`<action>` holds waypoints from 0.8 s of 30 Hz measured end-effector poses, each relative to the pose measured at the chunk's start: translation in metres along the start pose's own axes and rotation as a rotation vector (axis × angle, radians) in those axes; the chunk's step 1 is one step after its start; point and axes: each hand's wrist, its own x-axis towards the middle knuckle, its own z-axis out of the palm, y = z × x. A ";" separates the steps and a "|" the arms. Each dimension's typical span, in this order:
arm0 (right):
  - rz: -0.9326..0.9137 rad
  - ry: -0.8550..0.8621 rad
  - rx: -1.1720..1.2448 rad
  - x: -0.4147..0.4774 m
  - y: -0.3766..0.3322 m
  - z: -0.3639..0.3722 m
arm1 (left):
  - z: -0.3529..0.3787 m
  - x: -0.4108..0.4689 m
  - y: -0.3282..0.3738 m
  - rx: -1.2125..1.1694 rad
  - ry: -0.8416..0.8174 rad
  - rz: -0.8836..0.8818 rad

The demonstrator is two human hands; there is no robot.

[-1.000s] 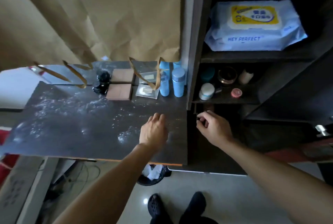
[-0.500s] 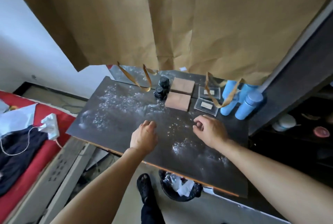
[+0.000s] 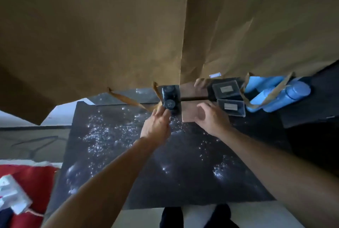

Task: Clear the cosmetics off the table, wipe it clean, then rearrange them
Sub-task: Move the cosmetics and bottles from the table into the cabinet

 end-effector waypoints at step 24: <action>0.240 -0.155 -0.053 0.012 -0.008 0.002 | 0.019 0.046 -0.024 -0.025 -0.072 0.055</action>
